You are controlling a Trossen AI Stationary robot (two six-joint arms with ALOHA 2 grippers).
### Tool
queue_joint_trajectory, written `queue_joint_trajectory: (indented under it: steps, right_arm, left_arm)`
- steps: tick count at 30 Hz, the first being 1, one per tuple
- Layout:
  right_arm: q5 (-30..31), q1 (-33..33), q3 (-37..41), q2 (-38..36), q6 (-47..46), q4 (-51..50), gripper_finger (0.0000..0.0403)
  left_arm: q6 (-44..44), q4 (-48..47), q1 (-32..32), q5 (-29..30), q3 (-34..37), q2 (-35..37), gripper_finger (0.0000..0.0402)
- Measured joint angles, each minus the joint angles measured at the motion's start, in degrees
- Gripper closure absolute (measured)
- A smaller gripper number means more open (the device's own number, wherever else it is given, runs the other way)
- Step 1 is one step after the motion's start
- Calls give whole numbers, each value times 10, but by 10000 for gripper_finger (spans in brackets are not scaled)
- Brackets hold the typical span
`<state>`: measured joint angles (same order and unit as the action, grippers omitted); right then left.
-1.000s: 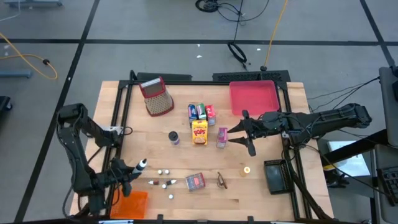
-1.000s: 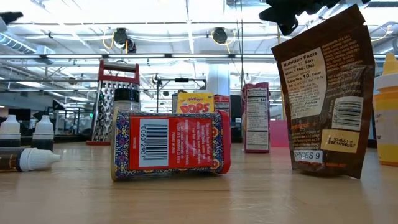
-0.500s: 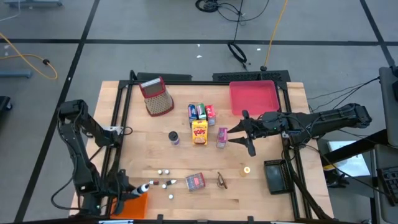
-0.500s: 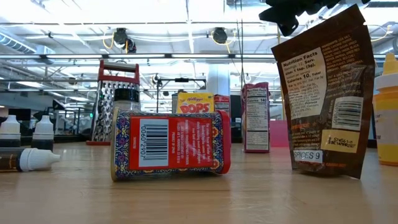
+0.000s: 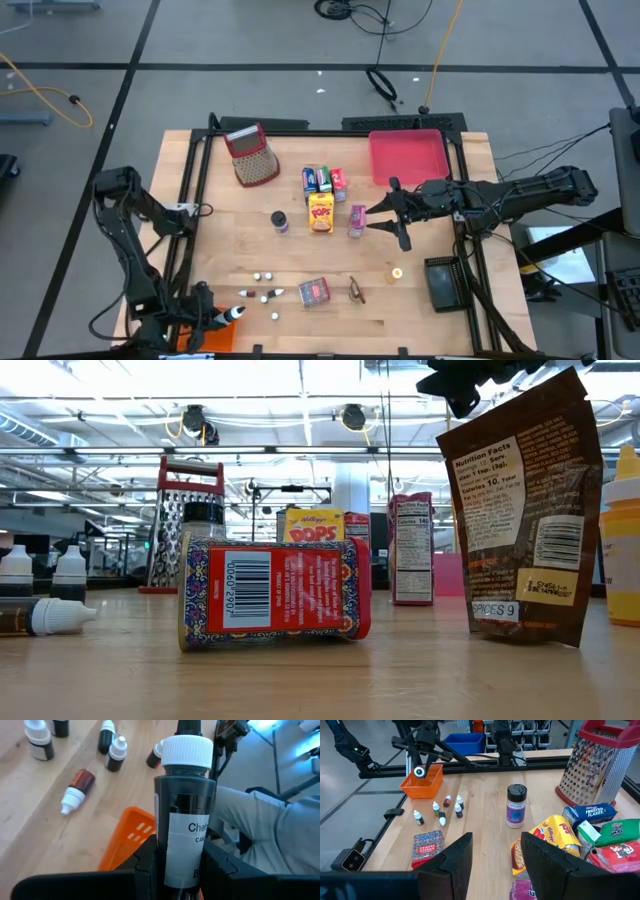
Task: Pick & Place Kitchen Items
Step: Put the large black food coloring bottle into the orange bin, then put the small black food coloring bottle into the orange bin
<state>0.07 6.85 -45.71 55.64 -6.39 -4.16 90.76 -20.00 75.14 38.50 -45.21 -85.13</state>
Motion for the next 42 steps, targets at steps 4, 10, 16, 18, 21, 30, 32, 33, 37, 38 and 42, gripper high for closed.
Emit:
queue_joint_trajectory:
  steps: [4, 10, 16, 18, 21, 30, 32, 33, 37, 38, 42]
  right_arm:
    - [0, 0, 0, 0, 1, 0, 243]
    - [0, 0, 0, 0, 0, -1, 243]
    - [1, 0, 0, 0, 2, -4, 243]
    - [1, 0, 0, 0, 2, -4, 243]
    - [1, 0, 0, 0, 2, -4, 243]
    - [1, 0, 0, 0, 2, -4, 243]
    - [1, 0, 0, 0, 2, -4, 243]
    - [1, 0, 0, 0, 2, -4, 243]
    - [1, 0, 0, 0, 4, -4, 243]
    - [1, 0, 0, 0, 6, -4, 243]
    - [1, 0, 0, 0, 7, -4, 243]
  left_arm:
    - [2, 6, -5, -1, 0, -9, 311]
    - [28, 6, -5, -28, 0, -24, 311]
    - [60, 5, -6, -53, 0, -26, 287]
    - [68, 5, -6, -55, 0, -26, 273]
    - [76, 1, -6, -55, 0, -26, 250]
    - [118, -29, -9, -55, 0, -26, 185]
    - [115, -29, -9, -55, 0, -26, 174]
    - [111, -29, -9, -55, 0, -26, 170]
    - [86, -29, -9, -53, 0, -26, 159]
    - [81, -30, -9, -46, 0, -26, 159]
    - [70, -38, -11, -11, 0, -18, 158]
